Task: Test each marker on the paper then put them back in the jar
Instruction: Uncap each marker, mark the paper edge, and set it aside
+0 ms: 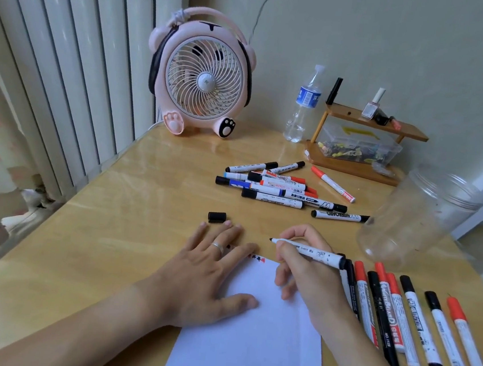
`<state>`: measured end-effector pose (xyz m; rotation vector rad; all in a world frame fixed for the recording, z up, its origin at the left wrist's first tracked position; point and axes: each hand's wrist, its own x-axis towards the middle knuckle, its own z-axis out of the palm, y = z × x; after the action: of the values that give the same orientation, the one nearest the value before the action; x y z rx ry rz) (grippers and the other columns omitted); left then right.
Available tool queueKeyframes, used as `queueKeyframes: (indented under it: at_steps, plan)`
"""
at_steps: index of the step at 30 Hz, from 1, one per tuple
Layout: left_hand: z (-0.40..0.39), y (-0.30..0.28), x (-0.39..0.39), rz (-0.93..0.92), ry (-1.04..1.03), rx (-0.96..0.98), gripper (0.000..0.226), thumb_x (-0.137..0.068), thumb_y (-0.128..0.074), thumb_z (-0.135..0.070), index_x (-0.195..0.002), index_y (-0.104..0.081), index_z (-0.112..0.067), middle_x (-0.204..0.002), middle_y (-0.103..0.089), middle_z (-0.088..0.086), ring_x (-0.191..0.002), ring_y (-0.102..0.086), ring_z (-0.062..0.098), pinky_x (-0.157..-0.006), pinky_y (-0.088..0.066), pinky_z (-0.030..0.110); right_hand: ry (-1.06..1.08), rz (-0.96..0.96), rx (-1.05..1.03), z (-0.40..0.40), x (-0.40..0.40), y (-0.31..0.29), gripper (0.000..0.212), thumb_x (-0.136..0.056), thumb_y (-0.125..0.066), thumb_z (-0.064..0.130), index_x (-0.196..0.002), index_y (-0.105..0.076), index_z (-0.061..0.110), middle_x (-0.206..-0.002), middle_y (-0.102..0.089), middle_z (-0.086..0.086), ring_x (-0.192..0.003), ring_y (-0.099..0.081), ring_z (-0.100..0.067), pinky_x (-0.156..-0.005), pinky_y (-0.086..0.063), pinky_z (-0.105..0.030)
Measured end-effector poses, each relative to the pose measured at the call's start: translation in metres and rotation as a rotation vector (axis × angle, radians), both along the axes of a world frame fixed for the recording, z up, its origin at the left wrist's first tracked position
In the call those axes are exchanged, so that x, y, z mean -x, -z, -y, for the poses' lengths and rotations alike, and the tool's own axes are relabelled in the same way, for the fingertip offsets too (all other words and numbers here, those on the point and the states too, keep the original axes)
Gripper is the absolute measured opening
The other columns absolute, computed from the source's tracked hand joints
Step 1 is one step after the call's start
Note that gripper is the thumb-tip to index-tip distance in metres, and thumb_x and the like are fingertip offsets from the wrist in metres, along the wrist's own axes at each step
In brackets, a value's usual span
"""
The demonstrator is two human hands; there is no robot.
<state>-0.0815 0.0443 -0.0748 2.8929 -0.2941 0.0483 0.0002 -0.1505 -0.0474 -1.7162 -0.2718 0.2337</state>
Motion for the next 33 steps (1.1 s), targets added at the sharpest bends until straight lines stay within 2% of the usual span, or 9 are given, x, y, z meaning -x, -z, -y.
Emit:
queueKeyframes:
  at_steps: [3,6,12,15,19,21,29,33]
  plan:
    - [-0.0043,-0.0063,0.0004,-0.061,0.039,0.050,0.074,-0.089,-0.034,-0.085,-0.151,-0.012,-0.052,-0.170,0.004,-0.002,-0.152,0.026,0.006,-0.125,0.014,0.043,0.024,-0.011,0.009,-0.0006,-0.0024,0.0028,0.011,-0.096,-0.064,0.015,-0.087,-0.063,0.021,-0.065,-0.059,-0.010,-0.052,-0.053,-0.030,-0.047,-0.044,-0.035]
    - [-0.0035,-0.0071,0.0006,-0.059,0.034,0.070,0.077,-0.085,-0.040,-0.087,-0.149,-0.017,-0.051,-0.170,0.002,-0.002,-0.152,0.026,0.005,-0.125,0.016,0.042,0.022,0.000,-0.013,0.0003,-0.0035,0.0017,0.008,-0.096,-0.064,0.011,-0.091,-0.062,0.017,-0.066,-0.057,-0.007,-0.051,-0.053,-0.028,-0.044,-0.044,-0.031]
    - [0.0020,-0.0078,0.0033,-0.051,-0.005,0.063,0.079,-0.079,-0.038,-0.093,-0.144,-0.015,-0.055,-0.169,-0.001,-0.006,-0.152,0.025,0.004,-0.125,0.012,0.046,-0.002,0.024,-0.054,0.0025,-0.0033,-0.0025,0.009,-0.097,-0.064,0.006,-0.094,-0.059,0.013,-0.067,-0.057,-0.013,-0.049,-0.054,-0.026,-0.044,-0.046,-0.032]
    - [0.0021,-0.0090,0.0034,-0.058,-0.006,0.061,0.079,-0.079,-0.036,-0.094,-0.144,-0.014,-0.055,-0.169,0.000,-0.007,-0.152,0.026,0.003,-0.125,0.012,0.046,-0.015,0.008,-0.031,0.0015,-0.0030,-0.0003,0.007,-0.096,-0.069,0.015,-0.092,-0.063,0.016,-0.064,-0.059,-0.010,-0.051,-0.056,-0.030,-0.048,-0.048,-0.035]
    - [0.0016,-0.0090,0.0025,-0.049,-0.008,0.077,0.080,-0.078,-0.030,-0.095,-0.145,-0.012,-0.056,-0.168,-0.003,-0.009,-0.152,0.024,0.003,-0.125,0.014,0.045,0.049,-0.022,0.012,0.0023,-0.0047,0.0046,0.013,-0.095,-0.070,0.018,-0.091,-0.057,0.018,-0.057,-0.056,-0.009,-0.048,-0.053,-0.031,-0.045,-0.042,-0.032]
    - [0.0013,-0.0085,0.0019,-0.042,-0.012,0.079,0.081,-0.078,-0.029,-0.095,-0.147,-0.011,-0.056,-0.167,-0.005,-0.010,-0.153,0.022,0.003,-0.126,0.013,0.044,0.080,-0.054,0.023,0.0016,-0.0049,0.0057,0.019,-0.094,-0.070,0.017,-0.089,-0.053,0.012,-0.057,-0.056,-0.008,-0.047,-0.052,-0.029,-0.041,-0.039,-0.029]
    - [0.0022,-0.0090,0.0025,-0.019,-0.029,0.097,0.083,-0.076,-0.039,-0.096,-0.145,-0.022,-0.053,-0.165,-0.009,-0.011,-0.154,0.014,0.003,-0.126,0.011,0.044,0.177,-0.019,0.065,-0.0018,0.0008,0.0020,0.028,-0.092,-0.067,0.010,-0.075,-0.046,0.009,-0.059,-0.061,-0.014,-0.042,-0.055,-0.027,-0.039,-0.042,-0.030]
    - [0.0022,-0.0085,0.0024,-0.017,-0.032,0.109,0.085,-0.073,-0.039,-0.098,-0.142,-0.025,-0.051,-0.165,-0.011,-0.011,-0.155,0.014,0.003,-0.126,0.010,0.045,0.155,-0.028,0.107,-0.0010,0.0006,0.0003,0.028,-0.091,-0.066,0.010,-0.074,-0.044,0.012,-0.060,-0.062,-0.014,-0.041,-0.055,-0.026,-0.039,-0.032,-0.024]
